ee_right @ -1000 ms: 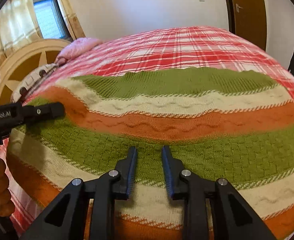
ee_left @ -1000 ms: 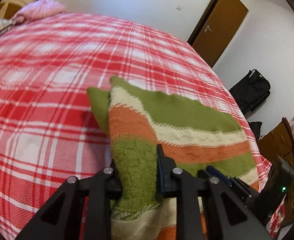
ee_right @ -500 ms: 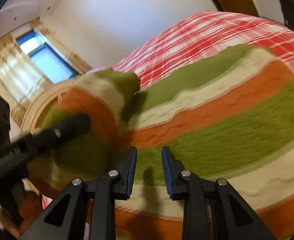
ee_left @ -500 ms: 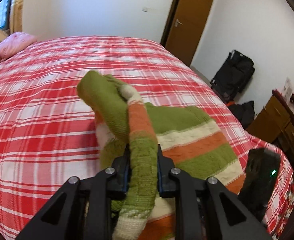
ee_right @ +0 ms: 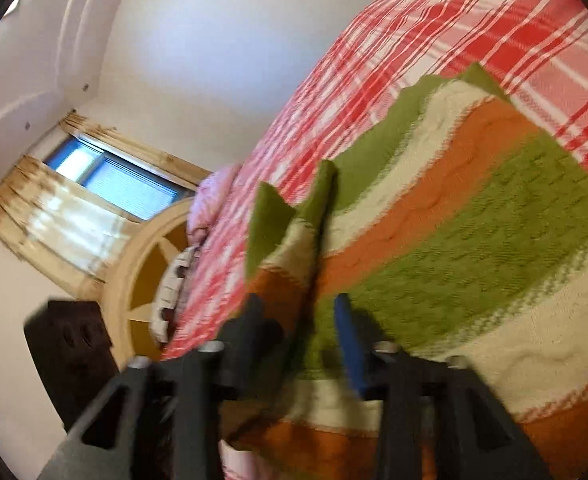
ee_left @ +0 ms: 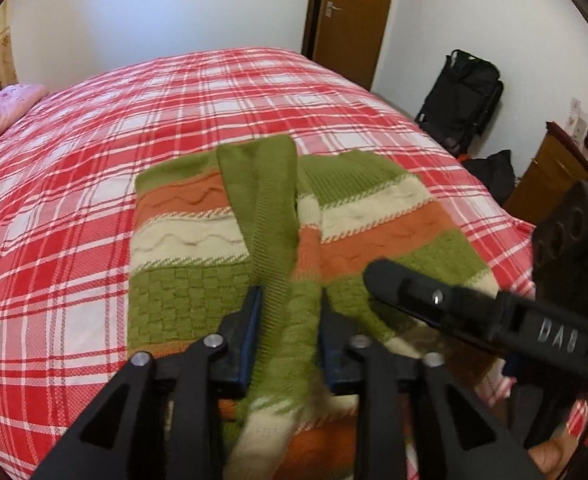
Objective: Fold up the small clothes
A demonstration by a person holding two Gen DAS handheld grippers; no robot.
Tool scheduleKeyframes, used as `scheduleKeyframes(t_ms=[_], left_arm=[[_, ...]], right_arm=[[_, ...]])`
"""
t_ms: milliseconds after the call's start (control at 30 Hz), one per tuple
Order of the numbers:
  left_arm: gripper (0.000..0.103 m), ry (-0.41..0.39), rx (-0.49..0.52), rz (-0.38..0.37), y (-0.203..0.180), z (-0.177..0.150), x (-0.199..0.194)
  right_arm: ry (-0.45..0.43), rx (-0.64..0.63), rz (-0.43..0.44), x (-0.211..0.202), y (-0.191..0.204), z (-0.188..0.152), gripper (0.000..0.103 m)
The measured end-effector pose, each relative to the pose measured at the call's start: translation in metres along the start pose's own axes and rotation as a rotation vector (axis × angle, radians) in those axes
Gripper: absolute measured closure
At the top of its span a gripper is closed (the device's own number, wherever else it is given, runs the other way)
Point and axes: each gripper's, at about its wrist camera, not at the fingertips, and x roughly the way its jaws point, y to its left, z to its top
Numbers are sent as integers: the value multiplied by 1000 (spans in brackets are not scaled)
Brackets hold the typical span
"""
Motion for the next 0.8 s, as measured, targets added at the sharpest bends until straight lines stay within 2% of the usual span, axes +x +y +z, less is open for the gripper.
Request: scheduleKeyframes(t_ms=[67,167,267,333,367,400,500,600,667,767,800], left_arm=[[50,-6,17,-18,-4,-3,-7],[48,-20,37,-24,-5,-12,-23],[48,-57,19,-63,6,-24,-52],[41,-78,-3,-83,19,-30,-69],[35,-90,-20,-73,28,-32,-75],[34,-99,-35,-62,36,-32,-77],[34,-90,-139,27,71,-29,-72],[34,-76,-224,40,95,-27,-61],[34,-59,-219,73,98,-25,-50],[34,-39,-222,74,97,-26,-35],[34,-31,-225,70,97,-29,-32]], right_arm=[[12,-29,0,4,11,1,43],[66,-57,-17,19,24,2,43],[106,-78,-23,32,33,-1,43],[116,-85,-38,40,37,-2,43],[121,-82,-48,47,40,-2,43],[125,-80,-54,53,42,-1,43],[138,-104,-77,67,53,0,43],[172,-156,-179,85,60,1,43],[191,-172,-213,89,54,0,43],[182,-198,-229,91,51,-4,43],[177,-221,-238,91,52,-6,47]])
